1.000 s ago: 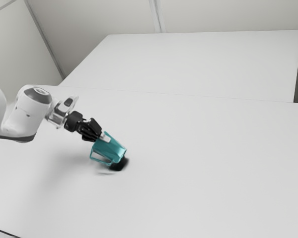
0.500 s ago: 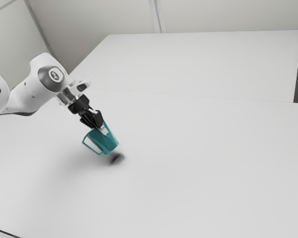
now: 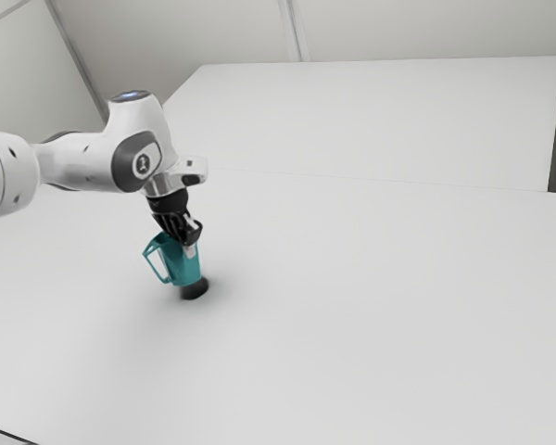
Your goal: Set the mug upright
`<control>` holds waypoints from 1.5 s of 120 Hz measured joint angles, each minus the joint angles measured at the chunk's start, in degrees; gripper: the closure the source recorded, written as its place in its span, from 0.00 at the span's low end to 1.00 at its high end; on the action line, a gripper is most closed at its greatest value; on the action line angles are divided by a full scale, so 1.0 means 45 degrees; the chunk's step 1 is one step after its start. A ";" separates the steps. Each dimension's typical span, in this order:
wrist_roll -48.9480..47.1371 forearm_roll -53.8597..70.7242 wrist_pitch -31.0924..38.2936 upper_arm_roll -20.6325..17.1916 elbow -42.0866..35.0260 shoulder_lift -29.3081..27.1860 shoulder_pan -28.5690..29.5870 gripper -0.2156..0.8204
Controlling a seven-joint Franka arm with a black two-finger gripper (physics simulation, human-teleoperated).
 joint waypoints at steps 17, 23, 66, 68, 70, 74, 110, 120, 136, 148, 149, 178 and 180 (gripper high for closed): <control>-0.1193 0.1126 0.0657 -0.0535 -0.0617 -0.0172 0.0106 0.96; -0.1595 0.1367 0.0872 -0.0641 -0.0762 -0.0209 0.0122 0.96; -0.4084 0.2682 0.2130 -0.0963 -0.1346 -0.0299 0.0231 0.96; -0.4171 0.2684 0.2171 -0.0962 -0.1350 -0.0262 0.0253 0.96; -0.4255 0.2686 0.2208 -0.0962 -0.1347 -0.0225 0.0272 0.96; -0.4415 0.2682 0.2275 -0.0961 -0.1344 -0.0144 0.0303 0.96; -0.5451 0.2547 0.2604 -0.0957 -0.1360 0.0221 0.0330 0.80; -0.5608 0.2483 0.2626 -0.0957 -0.1372 0.0226 0.0331 0.62; -0.5816 0.2435 0.2650 -0.0957 -0.1344 0.0188 0.0331 0.43; -0.5943 0.2421 0.2661 -0.0958 -0.1341 0.0120 0.0331 0.35; -0.5953 0.2420 0.2662 -0.0961 -0.1341 0.0114 0.0333 0.34; -0.6180 0.2401 0.2582 -0.0982 -0.1322 -0.0493 0.0328 0.25; -0.6192 0.2399 0.2558 -0.0989 -0.1316 -0.0600 0.0328 0.25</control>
